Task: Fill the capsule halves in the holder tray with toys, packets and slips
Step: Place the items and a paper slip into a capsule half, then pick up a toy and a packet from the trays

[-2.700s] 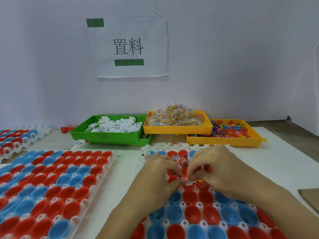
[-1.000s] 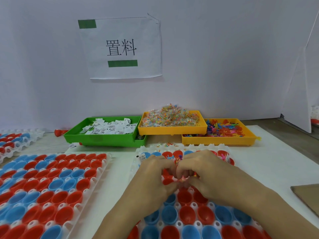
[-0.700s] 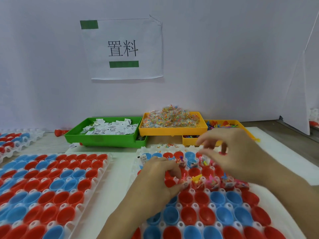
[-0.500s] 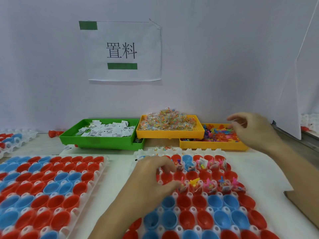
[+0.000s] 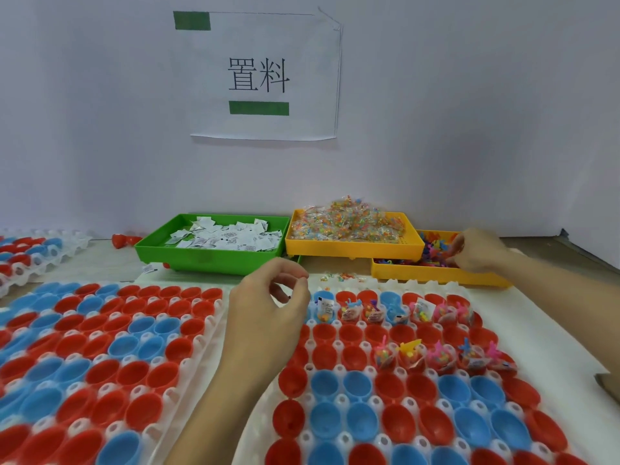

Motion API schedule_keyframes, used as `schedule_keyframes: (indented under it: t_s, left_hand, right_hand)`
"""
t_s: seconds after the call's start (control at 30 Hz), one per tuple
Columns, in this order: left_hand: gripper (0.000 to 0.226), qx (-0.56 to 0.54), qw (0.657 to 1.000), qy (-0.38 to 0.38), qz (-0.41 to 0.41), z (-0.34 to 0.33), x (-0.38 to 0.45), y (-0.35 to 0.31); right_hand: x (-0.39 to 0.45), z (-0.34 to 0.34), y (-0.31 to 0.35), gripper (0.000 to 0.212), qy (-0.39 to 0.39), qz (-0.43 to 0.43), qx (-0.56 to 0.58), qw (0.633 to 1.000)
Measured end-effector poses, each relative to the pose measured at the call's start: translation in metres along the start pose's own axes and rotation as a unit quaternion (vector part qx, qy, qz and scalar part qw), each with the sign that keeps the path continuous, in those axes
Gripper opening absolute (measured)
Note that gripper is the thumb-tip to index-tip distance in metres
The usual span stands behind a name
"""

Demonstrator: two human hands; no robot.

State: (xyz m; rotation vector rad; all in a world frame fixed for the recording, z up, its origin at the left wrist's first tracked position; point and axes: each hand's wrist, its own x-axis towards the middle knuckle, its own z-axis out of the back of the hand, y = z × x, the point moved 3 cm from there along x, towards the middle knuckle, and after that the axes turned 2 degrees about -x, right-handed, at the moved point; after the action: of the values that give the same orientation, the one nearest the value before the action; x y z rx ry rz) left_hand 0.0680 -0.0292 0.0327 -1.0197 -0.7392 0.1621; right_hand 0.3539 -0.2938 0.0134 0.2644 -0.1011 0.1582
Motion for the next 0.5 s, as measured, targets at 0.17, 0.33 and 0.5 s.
schedule_keyframes:
  t_s: [0.17, 0.33, 0.5]
  left_hand:
    - [0.016, -0.014, 1.0, 0.0, 0.005, 0.0, -0.001, -0.001]
    - [0.017, -0.018, 1.0, 0.0, 0.006, 0.0, -0.001, -0.001]
    - [0.019, -0.019, 1.0, 0.002, 0.009, -0.001, -0.003, 0.0]
  right_hand:
    - [-0.002, 0.009, -0.004, 0.01, -0.093, 0.022, 0.061, 0.994]
    - [-0.002, 0.008, -0.009, 0.014, -0.128, 0.033, 0.084, 0.988]
    - [-0.002, 0.009, -0.014, 0.02, -0.143, 0.023, 0.132, 0.981]
